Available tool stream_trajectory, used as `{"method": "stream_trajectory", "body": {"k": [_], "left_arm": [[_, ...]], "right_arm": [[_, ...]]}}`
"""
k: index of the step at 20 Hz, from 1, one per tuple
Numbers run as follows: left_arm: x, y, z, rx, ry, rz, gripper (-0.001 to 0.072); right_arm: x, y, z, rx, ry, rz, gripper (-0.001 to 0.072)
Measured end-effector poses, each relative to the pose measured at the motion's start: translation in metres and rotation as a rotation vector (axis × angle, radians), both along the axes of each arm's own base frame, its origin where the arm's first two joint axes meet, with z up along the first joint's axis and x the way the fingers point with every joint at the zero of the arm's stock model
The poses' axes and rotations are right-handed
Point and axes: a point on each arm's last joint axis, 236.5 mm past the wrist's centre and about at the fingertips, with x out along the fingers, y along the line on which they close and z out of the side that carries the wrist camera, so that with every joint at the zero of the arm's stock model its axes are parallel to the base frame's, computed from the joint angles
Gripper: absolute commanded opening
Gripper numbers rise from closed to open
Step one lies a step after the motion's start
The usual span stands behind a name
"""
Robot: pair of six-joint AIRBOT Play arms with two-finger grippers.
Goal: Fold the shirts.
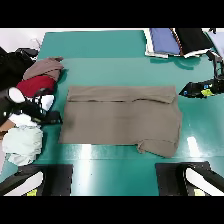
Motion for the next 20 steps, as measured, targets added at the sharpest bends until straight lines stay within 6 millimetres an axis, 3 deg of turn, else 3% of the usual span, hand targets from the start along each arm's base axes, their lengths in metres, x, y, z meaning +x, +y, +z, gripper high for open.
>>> {"method": "stream_trajectory", "body": {"k": [4,10,11,12,13,16,18,19,20], "left_arm": [[-0.044,-0.002,-0.024,-0.001,0.094,0.019,0.054],[-0.058,-0.024,-0.034,-0.068,0.113,0.036,0.0538],[-0.06,-0.028,-0.035,-0.073,0.114,0.028,0.0401],[-0.061,-0.032,-0.036,-0.077,0.114,0.024,0.0113],[-0.061,-0.033,-0.037,-0.076,0.112,0.018,0.0034],[-0.057,-0.037,-0.034,-0.084,0.094,0.011,0.0028],[-0.048,-0.039,-0.024,-0.088,0.056,0.007,0.0028],[-0.043,-0.039,-0.018,-0.088,0.032,0.005,0.0028],[-0.038,-0.04,-0.011,-0.089,0.006,0.003,0.0028]], "right_arm": [[-0.004,0.014,0.005,-0.002,-0.009,0.043,0.0409],[-0.008,0.021,0.006,-0.001,-0.003,0.066,0.041],[-0.009,0.021,0.006,-0.002,-0.001,0.068,0.041],[-0.01,0.022,0.005,-0.001,0.005,0.07,0.041],[-0.012,0.021,0.005,-0.001,0.011,0.071,0.041],[-0.023,0.012,-0.006,0.004,0.055,0.044,0.0409],[-0.043,-0.002,-0.025,0.01,0.118,-0.006,0.0418],[-0.058,-0.013,-0.04,0.01,0.167,-0.044,0.0527],[-0.075,-0.021,-0.055,0.019,0.224,-0.08,0.0549]]}}
